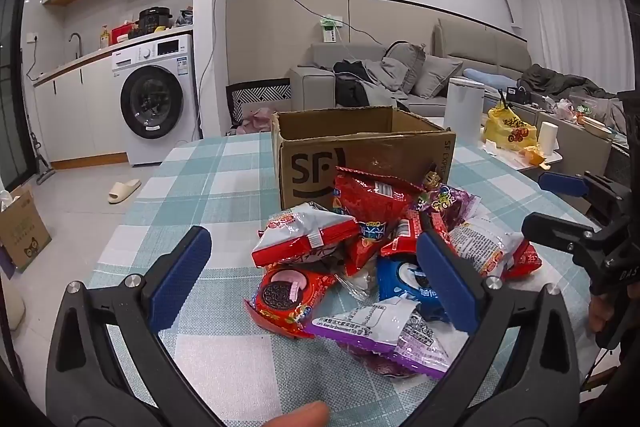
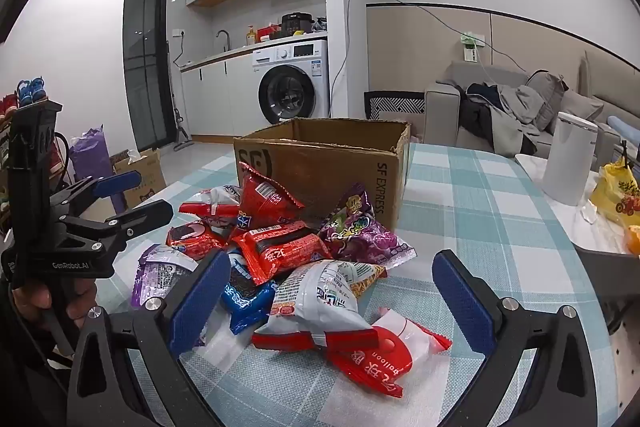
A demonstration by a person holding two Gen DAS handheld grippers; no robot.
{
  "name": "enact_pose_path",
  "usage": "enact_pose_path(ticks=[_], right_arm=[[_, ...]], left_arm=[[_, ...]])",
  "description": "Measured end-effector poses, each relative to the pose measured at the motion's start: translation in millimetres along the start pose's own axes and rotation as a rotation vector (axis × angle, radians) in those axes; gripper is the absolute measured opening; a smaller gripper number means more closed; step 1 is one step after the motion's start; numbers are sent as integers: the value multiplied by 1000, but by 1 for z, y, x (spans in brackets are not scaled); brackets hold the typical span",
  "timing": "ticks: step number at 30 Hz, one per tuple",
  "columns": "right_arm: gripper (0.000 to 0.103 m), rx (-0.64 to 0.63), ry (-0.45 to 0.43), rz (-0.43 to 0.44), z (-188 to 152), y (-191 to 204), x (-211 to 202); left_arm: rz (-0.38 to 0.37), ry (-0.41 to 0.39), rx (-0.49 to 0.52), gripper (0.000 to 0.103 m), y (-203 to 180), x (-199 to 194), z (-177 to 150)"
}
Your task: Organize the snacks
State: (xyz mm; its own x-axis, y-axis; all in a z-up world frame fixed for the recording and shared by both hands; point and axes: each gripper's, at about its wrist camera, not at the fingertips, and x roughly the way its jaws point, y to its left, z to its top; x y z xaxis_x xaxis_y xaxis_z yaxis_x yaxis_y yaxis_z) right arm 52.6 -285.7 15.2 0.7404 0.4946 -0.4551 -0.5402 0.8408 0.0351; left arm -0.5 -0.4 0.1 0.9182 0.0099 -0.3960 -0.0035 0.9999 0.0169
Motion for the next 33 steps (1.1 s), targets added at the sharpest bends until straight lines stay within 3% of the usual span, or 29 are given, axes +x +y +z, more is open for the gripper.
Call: enact_pose_path(ticks=[33], right_arm=[[103, -8, 0, 1, 0, 2, -1]], left_arm=[[-1, -3, -9, 102, 1, -8, 1]])
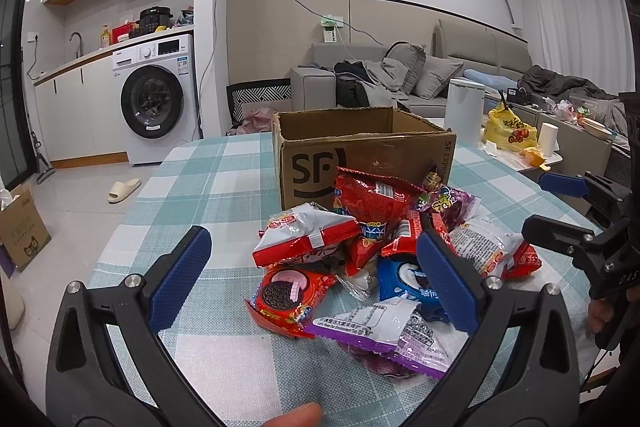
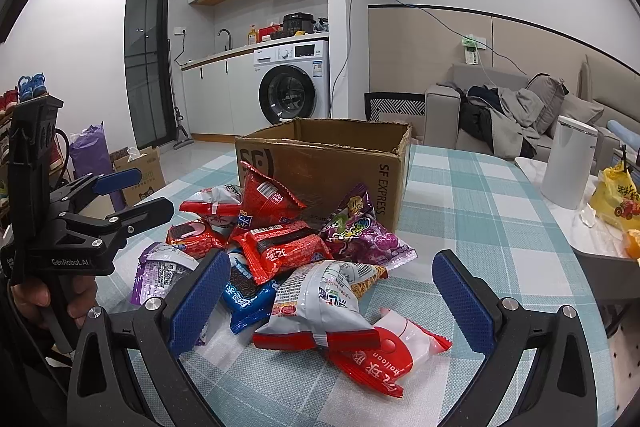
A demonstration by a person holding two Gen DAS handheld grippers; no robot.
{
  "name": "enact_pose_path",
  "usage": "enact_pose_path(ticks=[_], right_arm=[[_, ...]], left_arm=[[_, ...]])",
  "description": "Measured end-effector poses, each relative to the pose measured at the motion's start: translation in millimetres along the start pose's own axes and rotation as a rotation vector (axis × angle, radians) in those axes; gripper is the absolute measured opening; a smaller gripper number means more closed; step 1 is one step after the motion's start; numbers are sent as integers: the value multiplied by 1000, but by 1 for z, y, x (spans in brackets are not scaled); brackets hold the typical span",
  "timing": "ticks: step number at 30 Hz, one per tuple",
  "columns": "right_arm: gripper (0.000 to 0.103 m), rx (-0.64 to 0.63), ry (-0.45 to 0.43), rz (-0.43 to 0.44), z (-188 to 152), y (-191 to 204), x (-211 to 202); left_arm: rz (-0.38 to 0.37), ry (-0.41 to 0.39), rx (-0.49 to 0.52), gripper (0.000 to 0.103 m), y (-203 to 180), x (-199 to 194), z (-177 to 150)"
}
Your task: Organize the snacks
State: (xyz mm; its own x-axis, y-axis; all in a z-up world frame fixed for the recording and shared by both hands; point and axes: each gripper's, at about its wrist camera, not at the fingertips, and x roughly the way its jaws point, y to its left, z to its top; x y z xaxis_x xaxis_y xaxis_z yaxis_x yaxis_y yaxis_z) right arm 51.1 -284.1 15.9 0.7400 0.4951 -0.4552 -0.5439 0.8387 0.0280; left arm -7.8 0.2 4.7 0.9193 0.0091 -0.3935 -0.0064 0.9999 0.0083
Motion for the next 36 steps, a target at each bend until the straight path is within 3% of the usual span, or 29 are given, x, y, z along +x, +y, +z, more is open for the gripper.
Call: enact_pose_path(ticks=[36], right_arm=[[103, -2, 2, -1, 1, 0, 0]], left_arm=[[-3, 2, 0, 102, -3, 5, -1]])
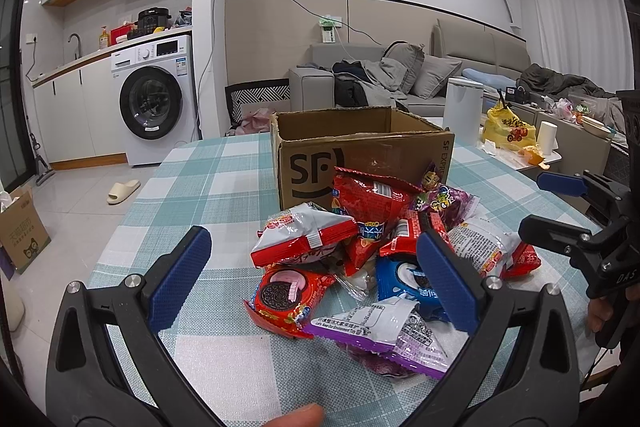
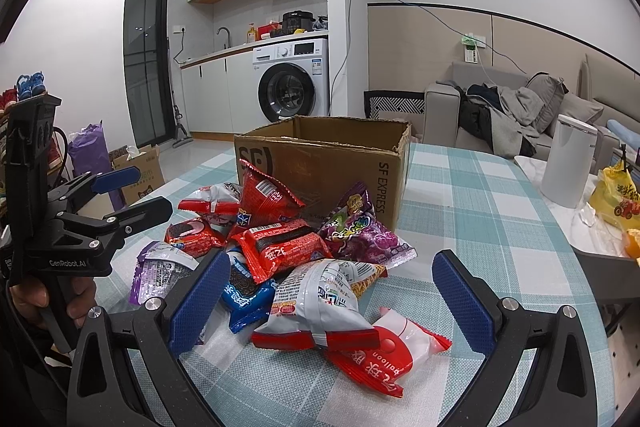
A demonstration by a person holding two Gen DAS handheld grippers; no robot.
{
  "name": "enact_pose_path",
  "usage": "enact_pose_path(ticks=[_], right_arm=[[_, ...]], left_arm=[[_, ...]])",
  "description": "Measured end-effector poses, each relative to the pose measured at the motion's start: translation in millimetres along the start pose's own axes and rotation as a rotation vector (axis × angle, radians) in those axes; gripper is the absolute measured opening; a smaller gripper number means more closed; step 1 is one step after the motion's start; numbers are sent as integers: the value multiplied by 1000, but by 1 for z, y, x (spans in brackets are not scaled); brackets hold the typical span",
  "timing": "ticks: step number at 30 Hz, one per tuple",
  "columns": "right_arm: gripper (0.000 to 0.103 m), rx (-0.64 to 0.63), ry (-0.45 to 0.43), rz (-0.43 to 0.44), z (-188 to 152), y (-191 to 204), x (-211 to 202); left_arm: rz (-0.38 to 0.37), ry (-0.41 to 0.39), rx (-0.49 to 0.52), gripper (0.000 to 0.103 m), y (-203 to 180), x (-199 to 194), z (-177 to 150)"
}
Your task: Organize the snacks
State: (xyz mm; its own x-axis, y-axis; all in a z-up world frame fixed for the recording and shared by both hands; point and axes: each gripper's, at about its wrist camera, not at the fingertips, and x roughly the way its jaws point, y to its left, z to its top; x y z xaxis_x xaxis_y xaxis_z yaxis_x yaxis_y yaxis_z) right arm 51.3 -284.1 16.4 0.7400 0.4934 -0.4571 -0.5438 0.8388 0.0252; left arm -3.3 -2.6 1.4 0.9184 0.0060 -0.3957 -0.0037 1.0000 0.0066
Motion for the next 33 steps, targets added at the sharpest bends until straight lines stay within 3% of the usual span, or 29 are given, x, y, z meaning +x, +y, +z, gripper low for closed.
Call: enact_pose_path(ticks=[23, 27, 33], right_arm=[[103, -10, 40, -41, -1, -1, 8], [103, 4, 65, -63, -2, -3, 9], [103, 54, 166, -16, -5, -9, 20]], left_arm=[[14, 40, -11, 102, 3, 7, -2], [6, 105, -12, 102, 2, 14, -3], [-67, 164, -44, 102, 3, 19, -5]])
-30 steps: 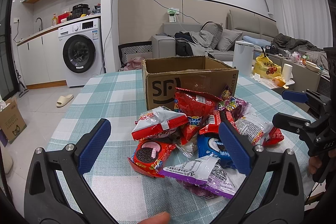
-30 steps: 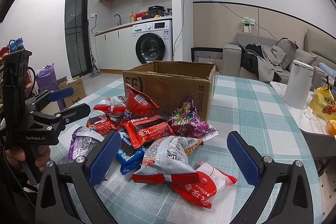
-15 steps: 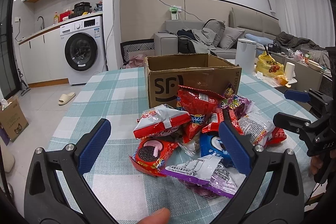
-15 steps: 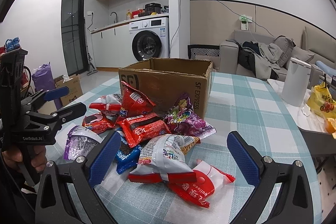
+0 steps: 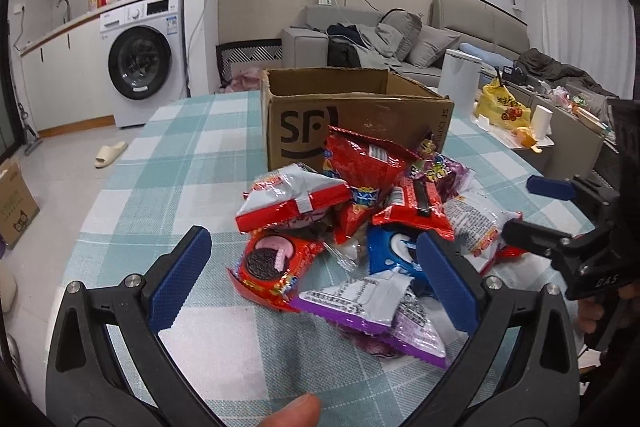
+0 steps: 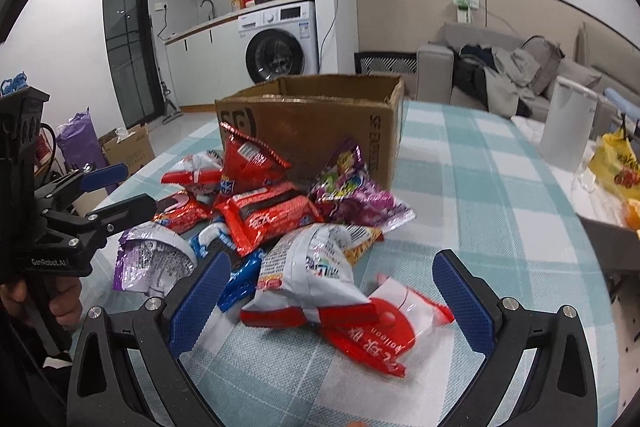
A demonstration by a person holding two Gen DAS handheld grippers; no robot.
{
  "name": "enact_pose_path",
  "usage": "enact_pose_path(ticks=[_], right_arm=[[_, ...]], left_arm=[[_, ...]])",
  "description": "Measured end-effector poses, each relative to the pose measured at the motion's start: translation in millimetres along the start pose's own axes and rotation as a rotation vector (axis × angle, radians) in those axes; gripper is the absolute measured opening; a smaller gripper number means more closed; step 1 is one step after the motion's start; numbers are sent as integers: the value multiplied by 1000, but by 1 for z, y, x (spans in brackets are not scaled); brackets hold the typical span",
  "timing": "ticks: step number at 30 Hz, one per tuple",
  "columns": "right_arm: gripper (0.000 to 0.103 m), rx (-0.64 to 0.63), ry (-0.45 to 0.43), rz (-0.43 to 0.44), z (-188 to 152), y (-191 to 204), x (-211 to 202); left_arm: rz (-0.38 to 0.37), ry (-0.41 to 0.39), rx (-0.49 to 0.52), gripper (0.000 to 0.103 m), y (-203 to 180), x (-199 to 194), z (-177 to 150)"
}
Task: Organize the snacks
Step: 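Move both tools down toward the snack pile in front of the box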
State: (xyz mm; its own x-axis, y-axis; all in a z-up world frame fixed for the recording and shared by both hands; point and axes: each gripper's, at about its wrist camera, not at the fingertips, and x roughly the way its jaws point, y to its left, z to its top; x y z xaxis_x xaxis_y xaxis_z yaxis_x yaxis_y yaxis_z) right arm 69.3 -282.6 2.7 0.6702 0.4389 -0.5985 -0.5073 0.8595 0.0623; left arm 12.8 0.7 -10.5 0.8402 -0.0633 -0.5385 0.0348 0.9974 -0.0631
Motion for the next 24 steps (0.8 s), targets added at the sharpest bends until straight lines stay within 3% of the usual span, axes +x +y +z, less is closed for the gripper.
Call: enact_pose_path(ticks=[12, 22, 24], right_arm=[[101, 39, 101, 31, 2, 1, 21], [84, 38, 177, 71, 5, 6, 39], [82, 43, 187, 67, 5, 6, 44]], left_arm=[[-16, 86, 75, 102, -13, 4, -10], [-72, 179, 121, 102, -23, 19, -23], [-82, 197, 113, 98, -23, 23, -24]])
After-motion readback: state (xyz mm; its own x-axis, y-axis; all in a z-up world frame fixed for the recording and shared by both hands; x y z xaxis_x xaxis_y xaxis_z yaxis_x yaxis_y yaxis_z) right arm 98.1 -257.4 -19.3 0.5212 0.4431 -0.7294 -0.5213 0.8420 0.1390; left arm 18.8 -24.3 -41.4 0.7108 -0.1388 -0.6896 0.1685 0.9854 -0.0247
